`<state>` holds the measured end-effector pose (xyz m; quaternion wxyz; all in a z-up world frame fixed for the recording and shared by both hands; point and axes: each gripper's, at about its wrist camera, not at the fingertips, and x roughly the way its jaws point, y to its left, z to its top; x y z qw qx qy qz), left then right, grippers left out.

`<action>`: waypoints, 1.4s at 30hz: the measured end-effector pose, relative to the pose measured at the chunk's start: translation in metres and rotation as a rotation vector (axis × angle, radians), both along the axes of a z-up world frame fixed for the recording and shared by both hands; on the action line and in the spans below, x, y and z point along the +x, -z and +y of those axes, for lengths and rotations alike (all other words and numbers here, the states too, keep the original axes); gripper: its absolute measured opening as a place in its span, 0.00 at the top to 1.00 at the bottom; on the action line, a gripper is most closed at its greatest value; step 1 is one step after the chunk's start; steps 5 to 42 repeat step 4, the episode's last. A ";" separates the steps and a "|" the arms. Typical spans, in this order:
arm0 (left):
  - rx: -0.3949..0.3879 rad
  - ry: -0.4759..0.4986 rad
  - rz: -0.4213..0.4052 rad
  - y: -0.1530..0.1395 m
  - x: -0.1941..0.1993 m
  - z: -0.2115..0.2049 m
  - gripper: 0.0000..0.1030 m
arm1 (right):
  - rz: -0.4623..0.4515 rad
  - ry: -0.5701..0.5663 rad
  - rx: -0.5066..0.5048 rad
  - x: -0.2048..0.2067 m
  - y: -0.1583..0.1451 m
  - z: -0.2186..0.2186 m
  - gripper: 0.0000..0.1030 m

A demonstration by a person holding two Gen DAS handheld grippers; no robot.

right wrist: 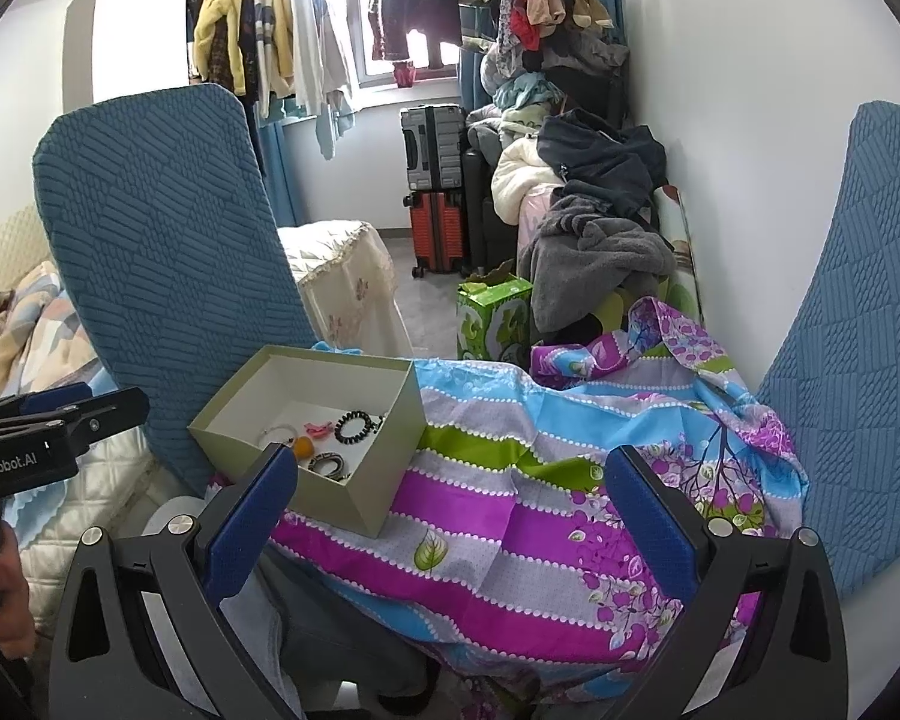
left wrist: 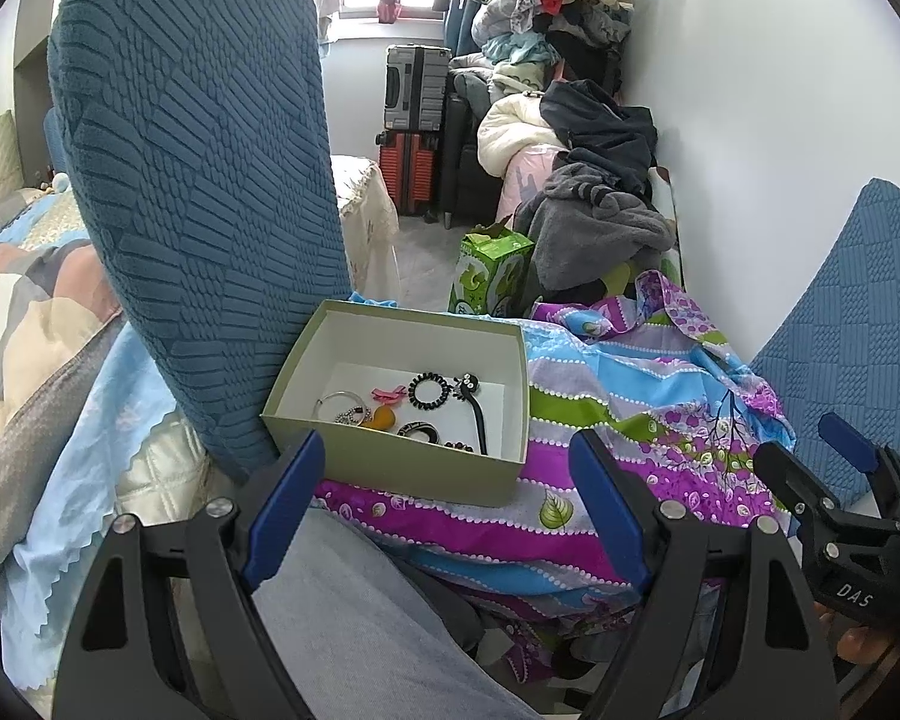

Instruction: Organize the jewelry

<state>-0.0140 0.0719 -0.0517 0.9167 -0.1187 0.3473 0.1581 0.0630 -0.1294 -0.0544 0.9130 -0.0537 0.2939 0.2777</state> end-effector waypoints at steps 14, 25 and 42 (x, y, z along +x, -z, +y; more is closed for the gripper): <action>-0.005 0.000 0.003 0.001 0.000 0.001 0.19 | 0.003 -0.001 -0.003 0.000 0.002 0.005 0.00; -0.005 0.000 0.003 0.001 0.000 0.001 0.19 | 0.003 -0.001 -0.003 0.000 0.002 0.005 0.00; -0.005 0.000 0.003 0.001 0.000 0.001 0.19 | 0.003 -0.001 -0.003 0.000 0.002 0.005 0.00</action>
